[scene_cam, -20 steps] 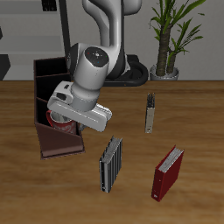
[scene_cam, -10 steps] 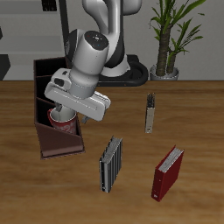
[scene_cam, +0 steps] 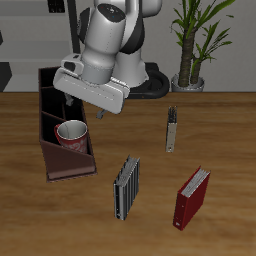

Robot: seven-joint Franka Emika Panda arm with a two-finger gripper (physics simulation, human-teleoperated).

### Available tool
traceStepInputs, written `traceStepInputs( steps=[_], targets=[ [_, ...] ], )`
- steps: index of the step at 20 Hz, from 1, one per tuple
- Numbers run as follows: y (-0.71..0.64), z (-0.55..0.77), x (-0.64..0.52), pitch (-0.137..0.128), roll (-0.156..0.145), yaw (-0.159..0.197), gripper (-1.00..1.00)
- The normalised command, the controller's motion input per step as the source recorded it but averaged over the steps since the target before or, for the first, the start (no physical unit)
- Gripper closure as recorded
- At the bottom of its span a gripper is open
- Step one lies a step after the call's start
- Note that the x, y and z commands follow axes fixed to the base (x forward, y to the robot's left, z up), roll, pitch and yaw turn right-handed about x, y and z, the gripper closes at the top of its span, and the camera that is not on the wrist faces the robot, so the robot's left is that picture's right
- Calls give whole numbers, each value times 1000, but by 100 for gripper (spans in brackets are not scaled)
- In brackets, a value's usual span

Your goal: Place the red mug into the right desk caddy's left compartment and place the red book into the right desk caddy's front compartment

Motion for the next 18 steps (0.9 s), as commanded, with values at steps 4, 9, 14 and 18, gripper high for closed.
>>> traceStepInputs(
  steps=[4,9,14,18],
  targets=[
    [86,143,-153,-32,28,42,-100],
    [259,337,-442,1,64,59,-100],
    [147,231,-255,-18,48,43,-100],
    [129,217,-124,23,20,49,-100]
  ],
)
